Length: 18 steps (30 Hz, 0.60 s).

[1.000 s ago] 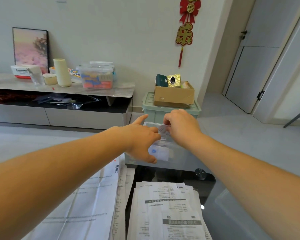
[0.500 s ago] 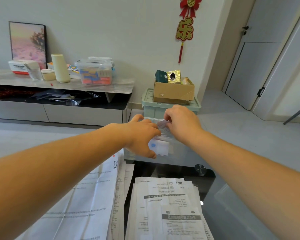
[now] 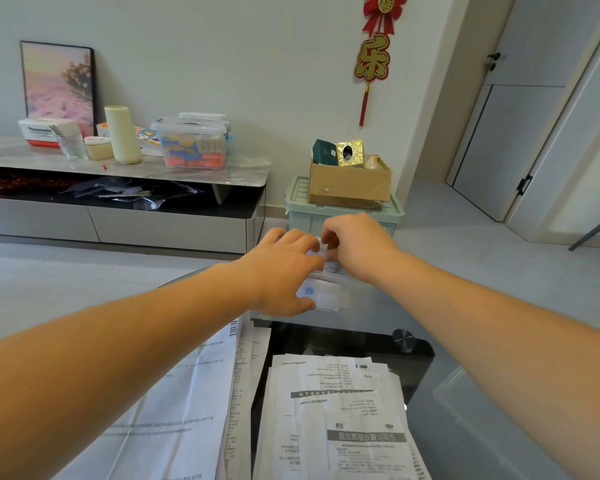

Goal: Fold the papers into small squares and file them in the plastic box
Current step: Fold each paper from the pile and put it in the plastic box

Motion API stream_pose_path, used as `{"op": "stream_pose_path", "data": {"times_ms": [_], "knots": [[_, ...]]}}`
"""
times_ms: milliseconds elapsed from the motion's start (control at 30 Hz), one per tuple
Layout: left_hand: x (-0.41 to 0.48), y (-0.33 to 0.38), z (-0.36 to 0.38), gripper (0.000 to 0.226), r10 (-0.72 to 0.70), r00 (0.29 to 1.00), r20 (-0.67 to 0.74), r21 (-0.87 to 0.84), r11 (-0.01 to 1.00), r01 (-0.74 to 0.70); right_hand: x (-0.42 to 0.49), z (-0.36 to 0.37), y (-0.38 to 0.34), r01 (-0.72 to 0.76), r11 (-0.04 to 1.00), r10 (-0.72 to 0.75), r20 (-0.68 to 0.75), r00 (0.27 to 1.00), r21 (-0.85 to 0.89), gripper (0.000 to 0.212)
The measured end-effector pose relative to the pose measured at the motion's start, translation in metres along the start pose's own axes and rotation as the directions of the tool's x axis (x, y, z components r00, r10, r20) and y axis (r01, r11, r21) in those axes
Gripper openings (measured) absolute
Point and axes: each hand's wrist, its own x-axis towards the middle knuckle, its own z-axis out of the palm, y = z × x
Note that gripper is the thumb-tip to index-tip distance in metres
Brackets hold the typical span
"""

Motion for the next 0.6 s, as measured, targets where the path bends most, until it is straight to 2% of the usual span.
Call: {"op": "stream_pose_path", "data": {"times_ms": [100,233,400,600], "knots": [[-0.004,0.000,0.005,0.064,0.024,0.998,-0.054,0.012,1.000,-0.023,-0.004,0.002,0.007,-0.024,0.987,0.028,-0.022,0.999,0.161,0.021],[-0.005,-0.002,0.006,0.066,0.044,0.998,-0.037,-0.011,0.999,-0.045,-0.015,-0.002,0.010,-0.024,0.952,0.016,0.029,0.999,0.305,0.027],[-0.003,-0.002,0.005,0.064,0.023,1.000,0.011,-0.008,1.000,-0.023,-0.028,-0.008,0.017,0.007,0.990,-0.016,0.061,0.998,0.138,0.041],[0.003,0.003,-0.001,0.060,-0.038,0.993,0.115,-0.027,0.999,0.041,-0.034,-0.005,0.012,0.070,0.997,-0.076,0.181,0.981,0.037,0.037]]}}
